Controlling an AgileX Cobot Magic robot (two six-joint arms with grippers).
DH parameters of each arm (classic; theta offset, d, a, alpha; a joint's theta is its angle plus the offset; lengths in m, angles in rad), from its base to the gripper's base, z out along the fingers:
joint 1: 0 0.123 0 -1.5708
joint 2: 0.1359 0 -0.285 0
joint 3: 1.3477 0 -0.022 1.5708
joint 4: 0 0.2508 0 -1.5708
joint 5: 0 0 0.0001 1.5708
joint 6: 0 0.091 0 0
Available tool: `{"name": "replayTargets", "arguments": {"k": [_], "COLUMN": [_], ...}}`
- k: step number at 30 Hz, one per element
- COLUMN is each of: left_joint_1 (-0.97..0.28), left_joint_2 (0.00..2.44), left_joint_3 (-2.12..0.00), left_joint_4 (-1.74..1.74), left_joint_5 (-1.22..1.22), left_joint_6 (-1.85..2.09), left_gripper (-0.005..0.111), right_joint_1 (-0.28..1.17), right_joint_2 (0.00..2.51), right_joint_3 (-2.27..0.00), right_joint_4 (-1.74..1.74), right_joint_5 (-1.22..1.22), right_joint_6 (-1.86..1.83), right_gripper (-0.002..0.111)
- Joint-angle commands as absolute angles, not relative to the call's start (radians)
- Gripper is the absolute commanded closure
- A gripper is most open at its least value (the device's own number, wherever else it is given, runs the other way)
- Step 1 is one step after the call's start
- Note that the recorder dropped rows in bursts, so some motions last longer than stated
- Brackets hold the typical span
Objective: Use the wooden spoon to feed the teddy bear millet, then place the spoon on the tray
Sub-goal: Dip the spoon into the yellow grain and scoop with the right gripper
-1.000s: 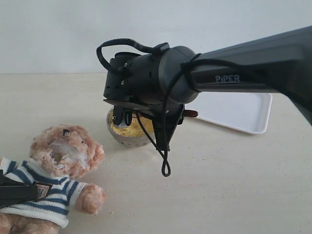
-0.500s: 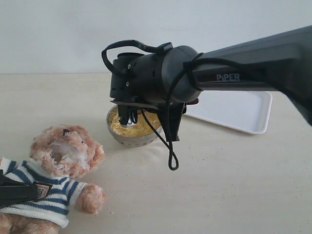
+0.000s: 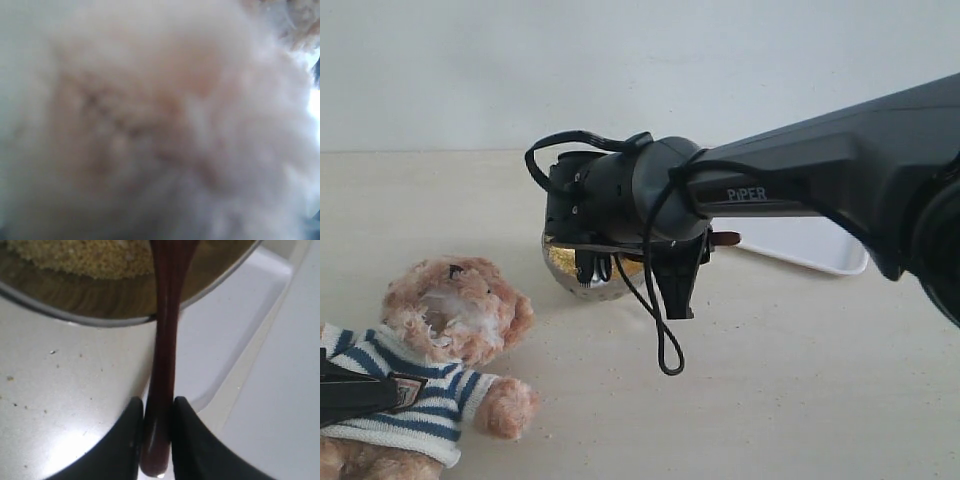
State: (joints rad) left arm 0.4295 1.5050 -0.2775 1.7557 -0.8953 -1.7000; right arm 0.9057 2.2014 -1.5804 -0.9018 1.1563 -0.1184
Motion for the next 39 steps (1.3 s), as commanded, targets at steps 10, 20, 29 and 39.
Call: {"name": "replayTargets", "arguments": {"k": [10,20,29,39], "left_joint_1": [0.433,0.433,0.433,0.433], "left_joint_2": [1.496,1.496,1.496,1.496], "left_joint_3": [-0.274,-0.274,-0.274,-0.274], "left_joint_4": [1.744,1.744,1.744,1.744], "left_joint_5": [-0.915,-0.915,-0.915,-0.915], "left_joint_6": [-1.696,-1.696,-1.696,-1.696], "left_gripper": [0.101,0.101,0.101,0.101], "right_joint_1": [0.906,0.906,0.904,0.904], "right_joint_2": [2.197,2.197,2.194,2.194], "right_joint_3": [-1.657,-1.657,-1.678,-1.764], "right_joint_4": [-0.735,-0.689,-0.690,-0.691], "right_joint_5": [1.177,1.201,1.215,1.221], "right_joint_6": [-0.162,-0.200,-0.192,-0.194], "right_gripper": [0.107,0.107,0.107,0.107]}}
